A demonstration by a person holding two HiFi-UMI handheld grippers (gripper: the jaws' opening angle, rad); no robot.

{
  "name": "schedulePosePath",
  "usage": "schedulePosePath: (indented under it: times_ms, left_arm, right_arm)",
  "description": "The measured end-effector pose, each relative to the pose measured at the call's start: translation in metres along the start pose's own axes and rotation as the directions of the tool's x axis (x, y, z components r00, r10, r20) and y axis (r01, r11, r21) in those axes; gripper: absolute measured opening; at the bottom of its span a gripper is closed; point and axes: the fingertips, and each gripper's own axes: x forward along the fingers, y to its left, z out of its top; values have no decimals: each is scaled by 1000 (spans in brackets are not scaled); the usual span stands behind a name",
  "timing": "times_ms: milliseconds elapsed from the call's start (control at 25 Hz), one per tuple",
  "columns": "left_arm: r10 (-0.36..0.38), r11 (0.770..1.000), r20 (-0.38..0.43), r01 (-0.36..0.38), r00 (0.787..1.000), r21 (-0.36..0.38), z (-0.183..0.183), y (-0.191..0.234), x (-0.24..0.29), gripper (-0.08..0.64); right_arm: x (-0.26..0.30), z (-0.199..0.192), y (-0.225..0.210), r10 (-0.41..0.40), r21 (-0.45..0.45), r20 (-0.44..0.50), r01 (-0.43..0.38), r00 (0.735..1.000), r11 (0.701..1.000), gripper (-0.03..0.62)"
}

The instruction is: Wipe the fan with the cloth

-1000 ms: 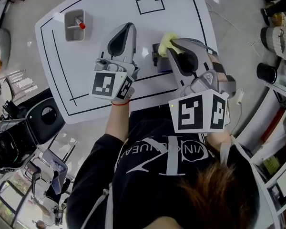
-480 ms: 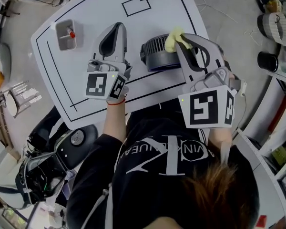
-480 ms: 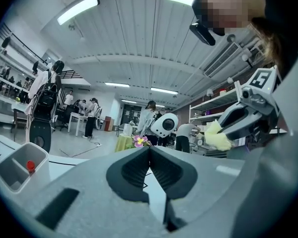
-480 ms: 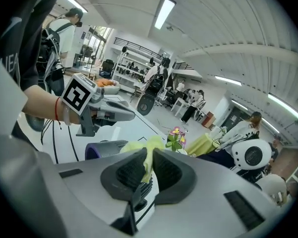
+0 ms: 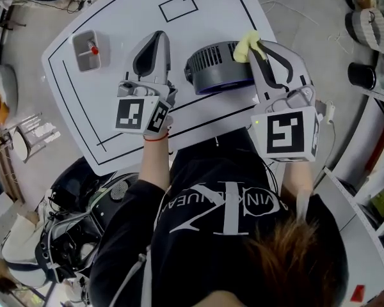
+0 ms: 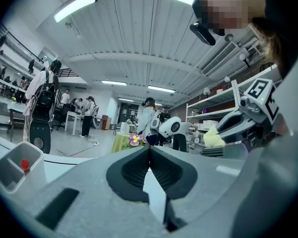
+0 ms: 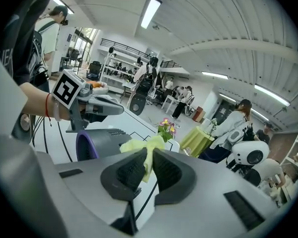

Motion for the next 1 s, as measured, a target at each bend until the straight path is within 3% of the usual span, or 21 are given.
schedulePosePath:
  times_ms: [480, 760, 1000]
  left_arm:
    - [-34, 999, -2, 34, 999, -12, -3, -1, 3, 11]
    - [-58, 998, 18, 59, 998, -26, 7, 4, 4, 11]
    - [-98, 994, 28, 99, 995, -34, 8, 6, 8, 11]
  right_arm:
    - [0, -24, -11, -84, 61, -38, 86, 996, 994, 35]
    - [-1, -56, -16, -113, 44, -157, 121, 981, 992, 35]
    - [0, -59, -14, -111, 103, -169, 130, 979, 986, 35]
